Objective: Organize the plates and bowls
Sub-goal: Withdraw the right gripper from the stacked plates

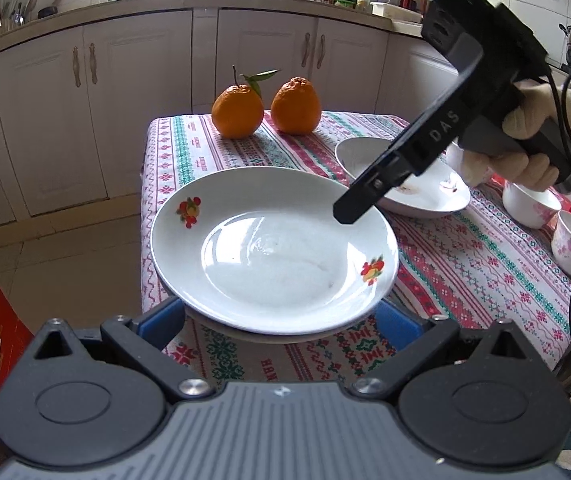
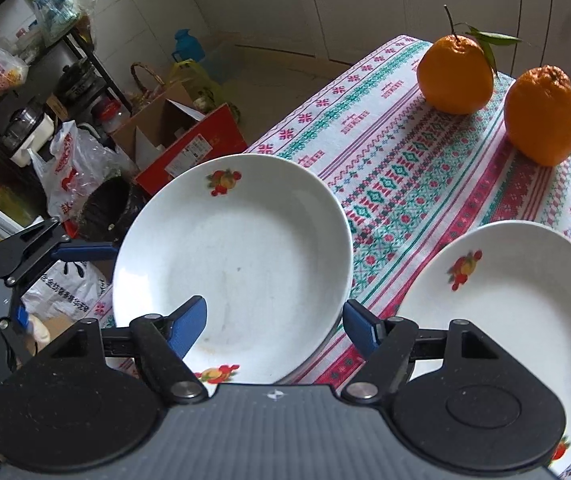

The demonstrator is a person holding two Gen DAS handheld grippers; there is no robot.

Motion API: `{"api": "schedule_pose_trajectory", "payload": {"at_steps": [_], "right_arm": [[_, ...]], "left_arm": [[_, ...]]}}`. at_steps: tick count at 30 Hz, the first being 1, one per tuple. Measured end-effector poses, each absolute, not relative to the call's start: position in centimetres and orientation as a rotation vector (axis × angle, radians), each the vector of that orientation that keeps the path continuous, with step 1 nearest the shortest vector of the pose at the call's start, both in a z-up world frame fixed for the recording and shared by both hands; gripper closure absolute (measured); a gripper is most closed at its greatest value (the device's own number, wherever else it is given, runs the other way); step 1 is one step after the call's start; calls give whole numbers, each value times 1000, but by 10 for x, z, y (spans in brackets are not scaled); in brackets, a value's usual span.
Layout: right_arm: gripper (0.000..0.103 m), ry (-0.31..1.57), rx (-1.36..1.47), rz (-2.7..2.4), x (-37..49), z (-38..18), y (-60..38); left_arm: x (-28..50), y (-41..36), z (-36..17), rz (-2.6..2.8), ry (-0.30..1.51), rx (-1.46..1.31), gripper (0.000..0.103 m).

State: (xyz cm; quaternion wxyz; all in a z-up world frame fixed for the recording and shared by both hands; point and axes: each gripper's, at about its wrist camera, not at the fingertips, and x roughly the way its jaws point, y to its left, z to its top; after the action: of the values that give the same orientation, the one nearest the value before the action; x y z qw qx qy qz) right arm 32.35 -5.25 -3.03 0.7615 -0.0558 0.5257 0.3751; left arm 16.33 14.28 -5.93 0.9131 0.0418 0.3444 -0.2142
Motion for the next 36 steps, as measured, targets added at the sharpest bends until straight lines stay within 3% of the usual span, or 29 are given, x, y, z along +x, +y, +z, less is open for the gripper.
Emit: {"api": "schedule_pose_trajectory", "payload": {"at_steps": [5, 13, 22, 36], "right_arm": [[20, 1121, -155, 793, 309, -27, -58], [1, 987, -138, 729, 257, -8, -77], [0, 829, -197, 594, 193, 6, -112], [0, 755, -234, 426, 178, 18, -194]], "left_arm": [[156, 140, -55, -438, 695, 86, 2], [131, 123, -45, -419, 655, 105, 2], [101, 87, -32, -369, 598, 121, 1], [121, -2, -46, -365, 629, 157, 1]]}}
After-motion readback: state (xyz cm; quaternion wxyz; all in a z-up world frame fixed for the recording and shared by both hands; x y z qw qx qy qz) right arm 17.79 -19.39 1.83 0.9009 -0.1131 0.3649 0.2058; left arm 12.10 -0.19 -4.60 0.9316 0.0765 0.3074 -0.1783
